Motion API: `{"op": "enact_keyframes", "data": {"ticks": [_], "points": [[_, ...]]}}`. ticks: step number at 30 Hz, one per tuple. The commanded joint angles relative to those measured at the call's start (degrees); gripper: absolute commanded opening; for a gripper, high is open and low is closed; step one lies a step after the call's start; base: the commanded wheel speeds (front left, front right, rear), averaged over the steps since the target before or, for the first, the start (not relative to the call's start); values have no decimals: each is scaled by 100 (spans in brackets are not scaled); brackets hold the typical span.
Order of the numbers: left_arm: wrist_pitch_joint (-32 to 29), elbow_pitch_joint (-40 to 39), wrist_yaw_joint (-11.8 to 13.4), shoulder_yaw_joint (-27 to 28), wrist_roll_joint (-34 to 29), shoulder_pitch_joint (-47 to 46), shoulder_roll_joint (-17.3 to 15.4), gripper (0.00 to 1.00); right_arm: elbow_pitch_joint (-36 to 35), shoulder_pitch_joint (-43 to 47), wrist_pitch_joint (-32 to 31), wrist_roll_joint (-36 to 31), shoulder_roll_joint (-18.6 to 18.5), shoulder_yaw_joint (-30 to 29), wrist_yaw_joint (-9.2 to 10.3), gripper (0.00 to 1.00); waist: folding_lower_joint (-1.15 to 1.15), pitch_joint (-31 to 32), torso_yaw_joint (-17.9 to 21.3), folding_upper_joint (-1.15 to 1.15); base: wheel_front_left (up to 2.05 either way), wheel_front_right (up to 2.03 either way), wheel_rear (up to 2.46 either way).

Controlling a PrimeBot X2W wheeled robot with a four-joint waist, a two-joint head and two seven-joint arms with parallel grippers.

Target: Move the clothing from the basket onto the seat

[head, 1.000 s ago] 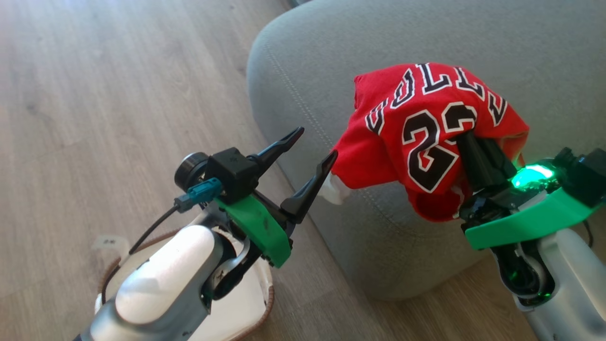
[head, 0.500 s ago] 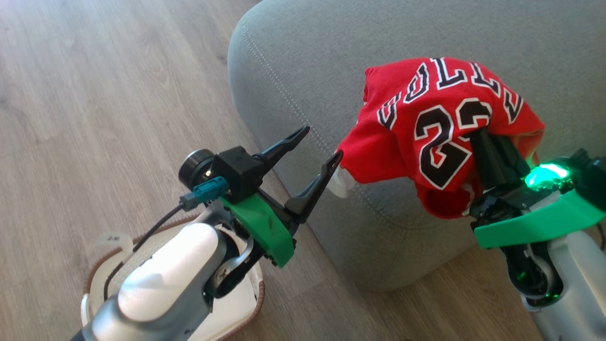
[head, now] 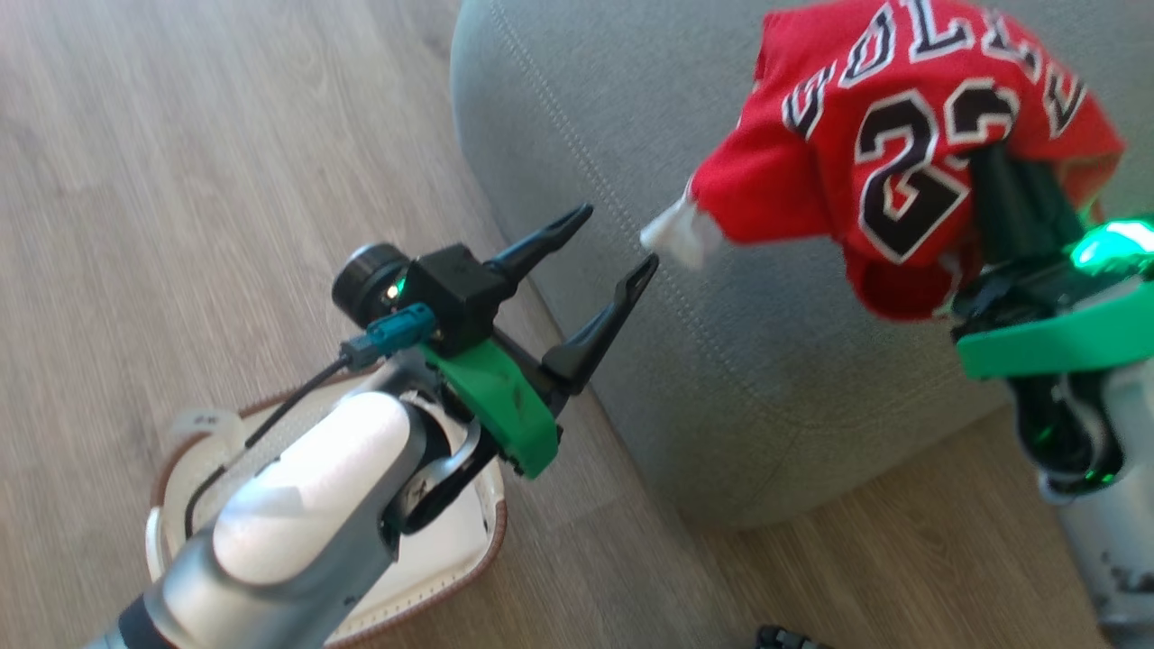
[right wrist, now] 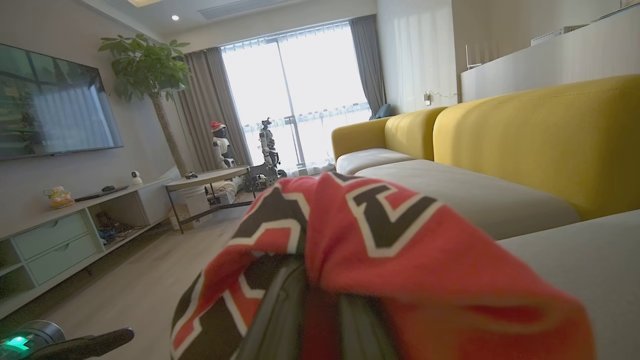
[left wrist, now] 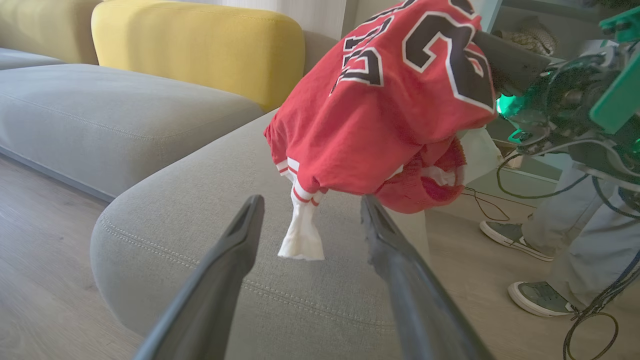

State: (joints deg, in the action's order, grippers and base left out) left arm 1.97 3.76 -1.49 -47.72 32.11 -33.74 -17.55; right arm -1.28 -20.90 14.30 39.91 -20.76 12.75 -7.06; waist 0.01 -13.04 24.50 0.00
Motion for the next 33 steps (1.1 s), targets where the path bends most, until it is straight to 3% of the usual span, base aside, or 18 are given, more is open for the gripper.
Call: {"op": "enact_keyframes", "data": {"ticks": [1, 16, 28, 33], "points": [[-77, -250, -10, 192, -79, -437, -112, 100, -86, -328, 46, 25, -196, -63, -43, 0, -1, -244, -120, 0, 0, 0, 0], [-358, -455, -133, 84, -248, -1005, -150, 100, 778, -1619, 65, 466, -739, -593, -43, 0, -1, -1306, -404, 0, 0, 0, 0], [-321, -477, -283, -80, -423, -1513, 7, 100, 1703, -2263, 69, 639, -1246, -714, -43, 0, -1, -1935, -545, 0, 0, 0, 0], [-287, -434, -365, -234, -481, -1681, 86, 100, 2310, -2504, 51, 593, -1439, -456, -43, 0, -1, -2136, -679, 0, 0, 0, 0]]}}
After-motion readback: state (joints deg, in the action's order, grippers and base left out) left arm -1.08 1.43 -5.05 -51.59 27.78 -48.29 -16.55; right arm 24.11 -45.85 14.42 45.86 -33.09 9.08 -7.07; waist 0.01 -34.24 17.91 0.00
